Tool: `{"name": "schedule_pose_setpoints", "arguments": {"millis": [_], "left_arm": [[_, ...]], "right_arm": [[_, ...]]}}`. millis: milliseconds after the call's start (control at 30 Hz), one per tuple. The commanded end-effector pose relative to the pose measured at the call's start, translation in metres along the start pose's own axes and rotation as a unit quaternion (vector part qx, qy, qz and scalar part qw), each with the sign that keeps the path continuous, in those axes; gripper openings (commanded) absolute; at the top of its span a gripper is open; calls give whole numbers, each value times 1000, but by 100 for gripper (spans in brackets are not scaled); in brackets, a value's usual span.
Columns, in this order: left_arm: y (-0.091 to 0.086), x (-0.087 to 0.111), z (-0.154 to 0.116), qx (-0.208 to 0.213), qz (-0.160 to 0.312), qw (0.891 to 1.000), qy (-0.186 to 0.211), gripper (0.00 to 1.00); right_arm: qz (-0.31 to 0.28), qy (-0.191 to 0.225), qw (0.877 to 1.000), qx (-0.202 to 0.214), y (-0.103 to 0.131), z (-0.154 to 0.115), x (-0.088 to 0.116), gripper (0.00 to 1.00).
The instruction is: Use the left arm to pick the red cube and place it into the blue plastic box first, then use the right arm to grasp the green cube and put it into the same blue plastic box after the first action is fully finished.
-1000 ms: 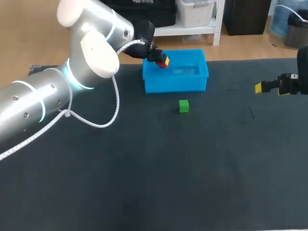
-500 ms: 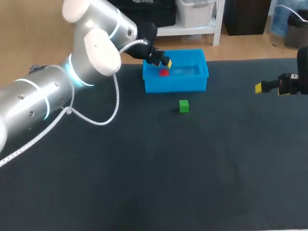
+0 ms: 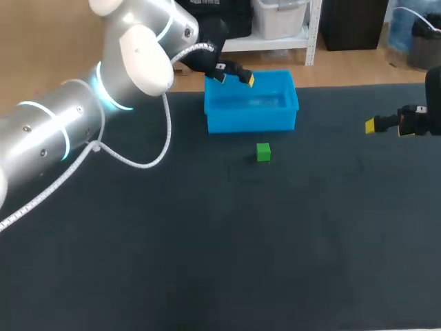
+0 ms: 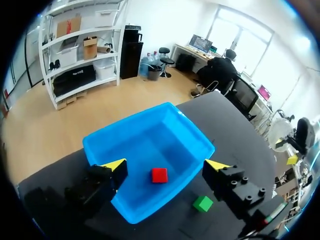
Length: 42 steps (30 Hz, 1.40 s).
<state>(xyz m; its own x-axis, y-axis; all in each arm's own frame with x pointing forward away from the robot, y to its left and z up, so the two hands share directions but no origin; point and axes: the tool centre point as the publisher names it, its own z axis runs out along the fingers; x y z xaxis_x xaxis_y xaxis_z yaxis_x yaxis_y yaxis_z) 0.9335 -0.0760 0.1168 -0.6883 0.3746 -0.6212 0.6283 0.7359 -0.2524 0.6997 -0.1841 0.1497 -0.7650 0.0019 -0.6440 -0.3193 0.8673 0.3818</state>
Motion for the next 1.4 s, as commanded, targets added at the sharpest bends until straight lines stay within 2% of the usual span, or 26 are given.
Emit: {"name": "schedule_pose_setpoints", "arguments": {"millis": [33,233,467,667,867,1133,1400], "left_arm": [[-14,9,-31,-10,0,1000,-3,100],[-19,35,-64,-20,-10,1000,-10,100],[-23,87,-99,-32,-34,999,-9,100],[-32,129,-118,-35,-45,998,-24,100],[-35,161,-134,-46,-49,997,-29,100],[-33,188,-154,-40,-53,997,-32,100],[-31,192,-160,-29,-48,998,-29,100]], "right_arm": [[0,0,1000,-1,-1,0,0,100],[0,0,1000,-1,-1,0,0,100],[0,0,1000,-1,-1,0,0,100],[0,0,1000,-1,-1,0,0,100],[0,0,1000,-1,-1,0,0,100],[0,0,1000,-1,-1,0,0,100],[0,0,1000,-1,-1,0,0,100]]}}
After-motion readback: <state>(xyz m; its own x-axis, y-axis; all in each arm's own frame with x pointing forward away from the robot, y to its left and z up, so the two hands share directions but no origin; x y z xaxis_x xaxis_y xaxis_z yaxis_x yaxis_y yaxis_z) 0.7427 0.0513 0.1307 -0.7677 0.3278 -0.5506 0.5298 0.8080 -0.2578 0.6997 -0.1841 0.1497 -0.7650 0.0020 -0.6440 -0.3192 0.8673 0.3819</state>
